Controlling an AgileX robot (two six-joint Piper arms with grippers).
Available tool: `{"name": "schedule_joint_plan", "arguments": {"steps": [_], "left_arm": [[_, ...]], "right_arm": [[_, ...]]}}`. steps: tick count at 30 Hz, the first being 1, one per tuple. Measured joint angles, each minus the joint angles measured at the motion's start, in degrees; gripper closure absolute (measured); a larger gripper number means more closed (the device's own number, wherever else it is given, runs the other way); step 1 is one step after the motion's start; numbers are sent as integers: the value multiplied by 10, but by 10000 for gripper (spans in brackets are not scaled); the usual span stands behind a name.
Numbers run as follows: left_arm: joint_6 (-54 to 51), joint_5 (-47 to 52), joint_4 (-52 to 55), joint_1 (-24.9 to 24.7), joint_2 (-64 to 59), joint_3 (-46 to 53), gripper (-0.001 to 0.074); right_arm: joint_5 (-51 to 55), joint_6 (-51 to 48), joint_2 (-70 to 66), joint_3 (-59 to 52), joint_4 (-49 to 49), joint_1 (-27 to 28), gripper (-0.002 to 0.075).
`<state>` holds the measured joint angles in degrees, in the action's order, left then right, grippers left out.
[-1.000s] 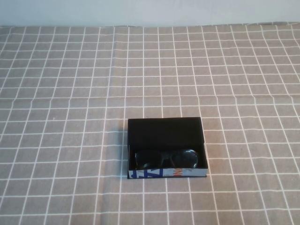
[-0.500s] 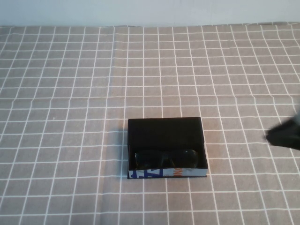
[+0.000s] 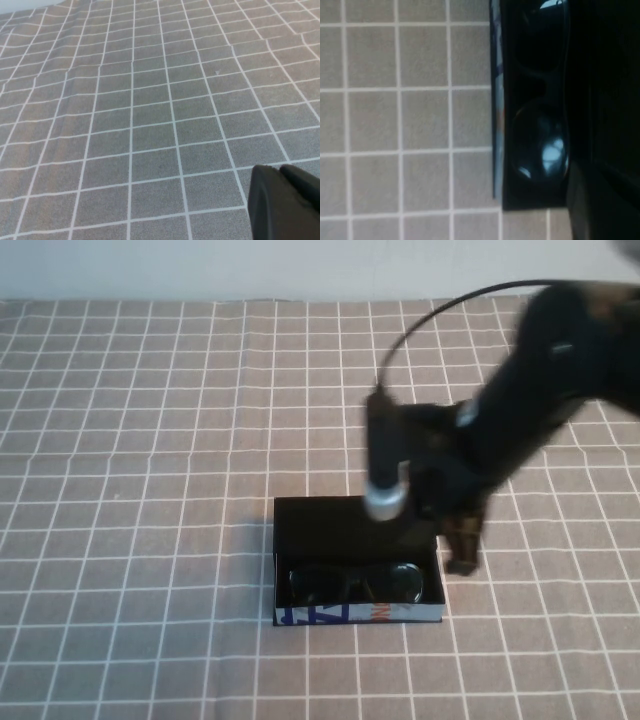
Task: Take glasses out of glasses case
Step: Pick up the glasses from the glasses case
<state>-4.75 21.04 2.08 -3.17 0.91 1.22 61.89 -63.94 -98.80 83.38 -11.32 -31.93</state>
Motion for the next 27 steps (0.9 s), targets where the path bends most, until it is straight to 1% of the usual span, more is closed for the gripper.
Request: {"name": "schedule_joint_plan", "arguments": {"steps": [3,4,6,10,11,13,16,27], "left_arm": [[0,0,0,0,0,0,739],[0,0,0,0,0,0,739],[0,0,0,0,0,0,739],[0,0,0,0,0,0,739],[0,0,0,0,0,0,739],[0,0,0,0,0,0,739],[0,0,0,0,0,0,739],[0,0,0,0,0,0,739]], "right_arm": [[-5,21,-48,36,23,-26,722],[-8,29,-63,47,27,-33,701],[-9,41,-87,65,27,-40,634],[-10,50,-126,87,26,-46,459],[-10,52,-134,90,23,-46,428],[-10,58,-146,94,21,-46,398],[-10,64,-158,95,17,-47,392],[-14,67,-187,97,9,-49,419]]}}
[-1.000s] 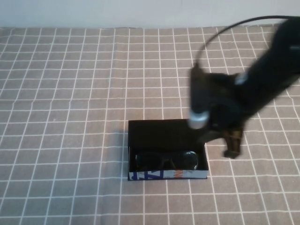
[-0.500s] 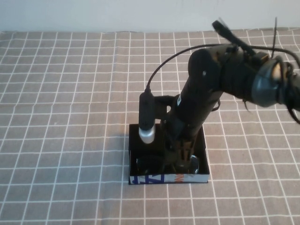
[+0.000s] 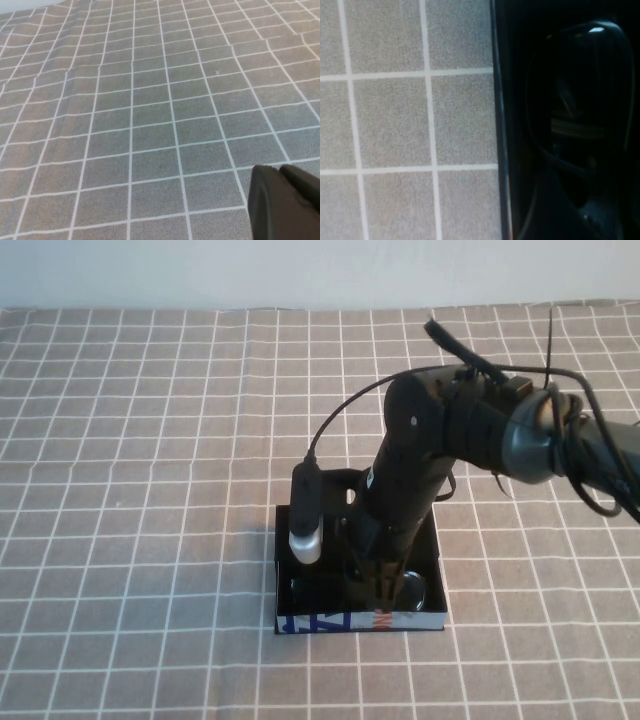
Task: Take glasses out of glasses case
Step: Pick up the glasses from the glasses case
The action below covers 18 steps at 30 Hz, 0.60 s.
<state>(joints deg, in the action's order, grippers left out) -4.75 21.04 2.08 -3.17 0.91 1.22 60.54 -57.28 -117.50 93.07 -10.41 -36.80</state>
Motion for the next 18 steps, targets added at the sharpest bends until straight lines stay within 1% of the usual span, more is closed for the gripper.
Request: {"name": "schedule_joint_plan", "arguments": {"steps": [4,6,8,11,12,13,16,18], "left_arm": [[0,0,0,0,0,0,739],[0,0,0,0,0,0,739],[0,0,0,0,0,0,739],[0,0,0,0,0,0,739],[0,0,0,0,0,0,739],[0,0,0,0,0,0,739],[0,0,0,0,0,0,739],[0,0,0,0,0,0,739]], "right_arm": [[-4,0,-15,1,0,0,421],[-6,0,-20,1,0,0,436],[-8,5,-21,1,0,0,492],[4,47,-17,16,6,0,639],[12,59,-16,22,9,0,665],[23,74,-12,31,13,0,680],[66,111,10,59,20,1,683],[80,152,33,74,20,4,683]]}}
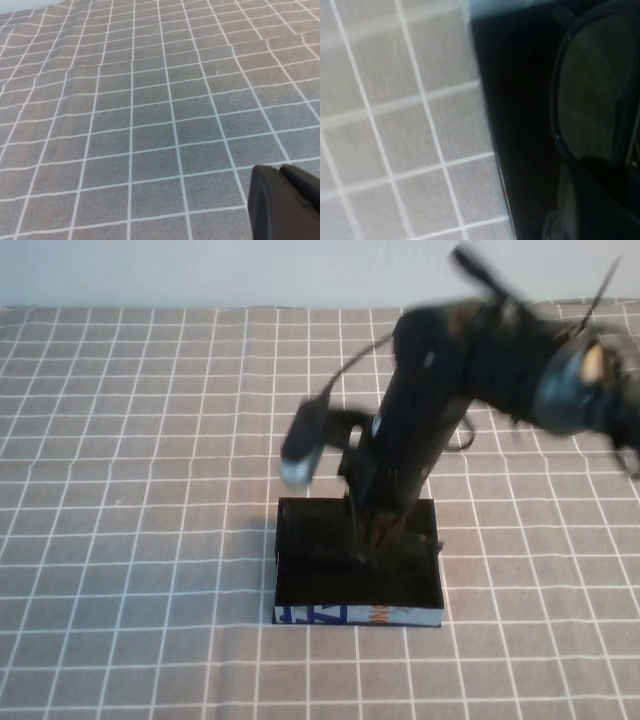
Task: Take glasses out of glasses case
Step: Pick up the glasses from the glasses case, then place the glasses on the table
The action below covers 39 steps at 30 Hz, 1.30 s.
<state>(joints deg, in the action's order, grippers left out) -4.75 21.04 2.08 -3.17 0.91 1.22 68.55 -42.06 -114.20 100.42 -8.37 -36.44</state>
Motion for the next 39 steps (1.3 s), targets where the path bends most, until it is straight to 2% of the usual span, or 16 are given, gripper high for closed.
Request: {"name": "schedule_joint_plan", "arguments": {"steps": [9,15,19,24,27,35,39], "left_arm": [[0,0,0,0,0,0,739],[0,0,0,0,0,0,739],[0,0,0,0,0,0,740],[0,0,0,0,0,0,739],[0,0,0,0,0,0,740],[0,0,0,0,0,0,740],[0,0,0,0,0,0,739]], "right_arm": [[18,283,112,0,-19,56,683],[19,395,183,-88,-20,114,683],[-3,440,239,-175,-10,148,683],[-132,472,281,-330,-11,185,683],[-199,475,279,-393,-14,188,684],[-279,476,197,-428,-16,188,680],[-305,476,162,-428,-17,188,638]]}}
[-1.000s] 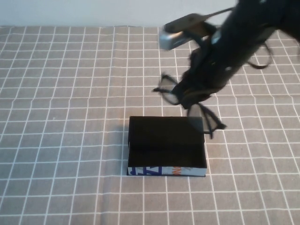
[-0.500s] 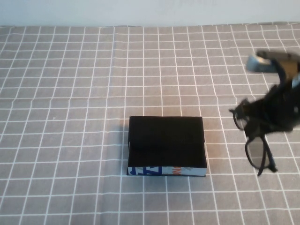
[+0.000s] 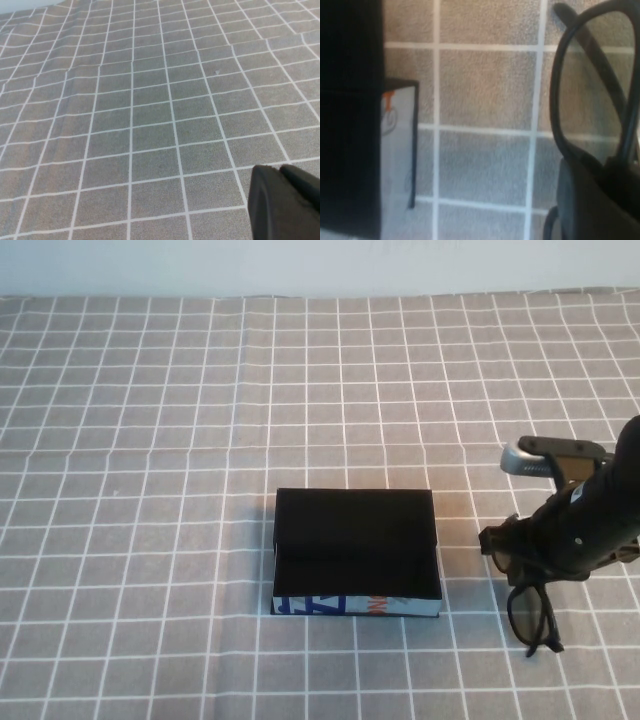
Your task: Take glasses out of glasses case
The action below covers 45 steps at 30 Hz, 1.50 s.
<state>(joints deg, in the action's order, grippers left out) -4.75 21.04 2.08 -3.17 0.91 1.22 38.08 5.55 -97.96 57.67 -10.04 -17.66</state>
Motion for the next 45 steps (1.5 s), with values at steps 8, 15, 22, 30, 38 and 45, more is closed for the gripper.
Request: {"name": "schedule_joint_plan", "arguments": {"steps": [8,15,22,30,38,45], "left_arm": [[0,0,0,0,0,0,739],[0,0,0,0,0,0,739],[0,0,0,0,0,0,739],[0,0,0,0,0,0,739],[0,0,0,0,0,0,739],[0,0,0,0,0,0,739]], "right_arm": [[-26,0,8,0,-1,0,515],[-25,0,158,-8,-1,0,514],[-81,0,386,-87,32,-11,519],[-133,0,616,-259,46,-11,622],[-284,0,817,-437,70,-11,732],[-276,0,962,-530,86,-5,741]]}}
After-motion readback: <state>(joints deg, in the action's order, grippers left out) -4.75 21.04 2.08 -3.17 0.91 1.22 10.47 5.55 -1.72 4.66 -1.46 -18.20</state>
